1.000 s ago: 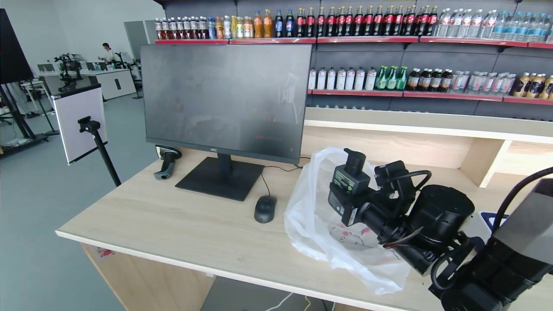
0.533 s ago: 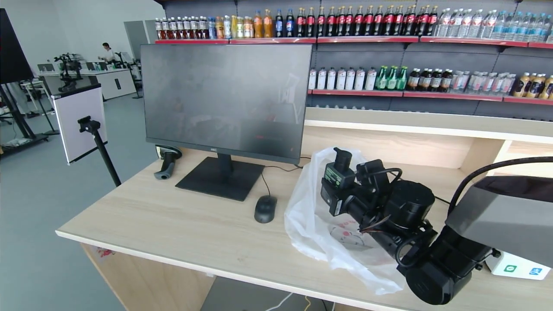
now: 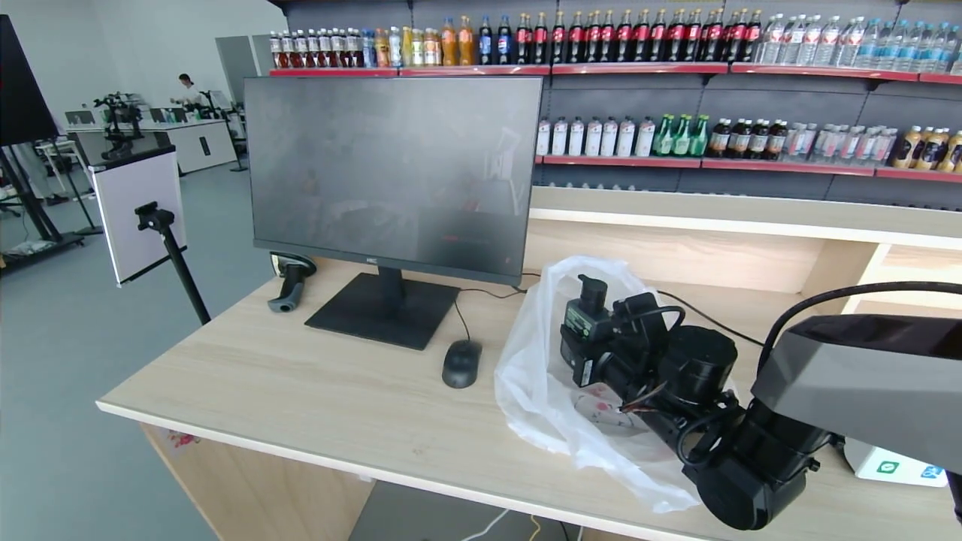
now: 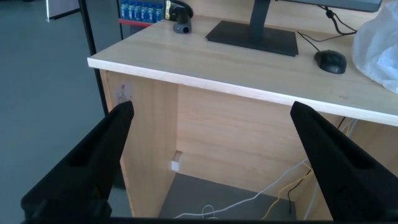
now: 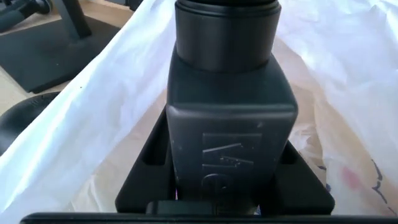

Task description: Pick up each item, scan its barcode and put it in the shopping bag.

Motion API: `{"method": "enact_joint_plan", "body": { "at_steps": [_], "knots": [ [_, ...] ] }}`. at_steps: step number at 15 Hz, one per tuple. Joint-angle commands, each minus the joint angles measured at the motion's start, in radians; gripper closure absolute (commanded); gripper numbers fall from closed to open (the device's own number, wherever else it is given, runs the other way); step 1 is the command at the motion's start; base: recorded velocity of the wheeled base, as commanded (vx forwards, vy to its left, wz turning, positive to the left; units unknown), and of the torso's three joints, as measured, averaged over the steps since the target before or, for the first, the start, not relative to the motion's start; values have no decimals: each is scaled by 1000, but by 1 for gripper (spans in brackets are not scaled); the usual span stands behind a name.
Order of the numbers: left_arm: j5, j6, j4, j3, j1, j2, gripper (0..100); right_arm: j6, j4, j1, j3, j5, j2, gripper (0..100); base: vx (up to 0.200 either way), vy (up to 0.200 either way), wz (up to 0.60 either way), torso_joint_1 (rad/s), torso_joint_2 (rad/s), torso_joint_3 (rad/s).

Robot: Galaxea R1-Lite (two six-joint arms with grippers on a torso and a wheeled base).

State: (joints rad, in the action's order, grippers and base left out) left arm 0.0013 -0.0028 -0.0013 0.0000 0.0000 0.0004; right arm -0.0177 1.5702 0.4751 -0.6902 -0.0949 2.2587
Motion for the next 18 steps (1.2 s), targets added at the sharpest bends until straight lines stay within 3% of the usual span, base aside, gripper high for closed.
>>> {"method": "enact_joint_plan", "body": {
  "at_steps": [1,17,18],
  "knots": [
    [0,0,-2,0,2,0,0,1,1,5,35,0,12,100,0,0,0,0,0,0],
    [0,-2,-2,0,0,0,0,41,1,19,89,0,10,100,0,0,0,0,0,0],
    [0,-2,-2,0,0,0,0,42,1,19,89,0,7,0,0,0,0,0,0,0]
  ]
}}
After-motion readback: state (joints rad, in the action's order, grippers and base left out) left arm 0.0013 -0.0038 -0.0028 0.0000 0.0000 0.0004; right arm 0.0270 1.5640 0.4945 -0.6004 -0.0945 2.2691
